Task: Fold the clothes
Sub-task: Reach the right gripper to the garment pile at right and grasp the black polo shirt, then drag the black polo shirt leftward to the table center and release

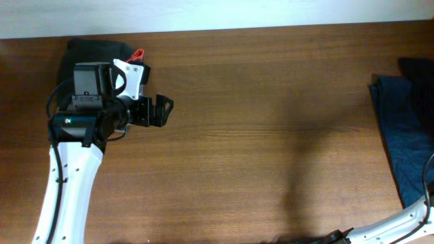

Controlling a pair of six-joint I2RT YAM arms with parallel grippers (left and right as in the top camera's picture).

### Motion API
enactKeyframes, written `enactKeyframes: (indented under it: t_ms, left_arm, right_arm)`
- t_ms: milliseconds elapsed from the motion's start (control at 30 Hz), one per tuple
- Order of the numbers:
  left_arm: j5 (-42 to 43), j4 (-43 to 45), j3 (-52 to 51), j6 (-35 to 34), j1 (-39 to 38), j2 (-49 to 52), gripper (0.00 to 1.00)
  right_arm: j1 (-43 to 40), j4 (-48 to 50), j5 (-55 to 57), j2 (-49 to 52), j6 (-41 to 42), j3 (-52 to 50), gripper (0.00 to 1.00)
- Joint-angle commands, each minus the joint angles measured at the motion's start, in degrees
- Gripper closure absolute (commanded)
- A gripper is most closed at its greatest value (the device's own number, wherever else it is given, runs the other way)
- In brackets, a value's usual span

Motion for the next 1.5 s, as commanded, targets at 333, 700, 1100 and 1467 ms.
enactKeyframes:
  t_ms: [333, 700, 1100, 1467]
  left_arm:
    - [2.7, -0.2, 1.4, 0.1, -0.5, 0.3, 0.01]
    - [2.5, -1.8, 5.1, -0.2, 3.8, -2.4, 0.01]
    - [-4.1, -4.8, 7.0, -0.2, 10.9, -14.4, 0.01]
    - [-14.5, -5.0, 6.9, -0.2, 11.5, -19.2, 0.01]
  right_arm:
    - [10.8, -6.2, -28.7, -15.8, -2.8, 4.7, 0.96]
    - [39.0, -18.6, -19.4, -31.6, -7.5, 4.7, 0.96]
    - [82.8, -24.3, -6.9, -25.6, -13.7, 4.6, 0.96]
    - [111.7, -23.2, 2.8, -18.3, -24.9, 4.6, 0.72]
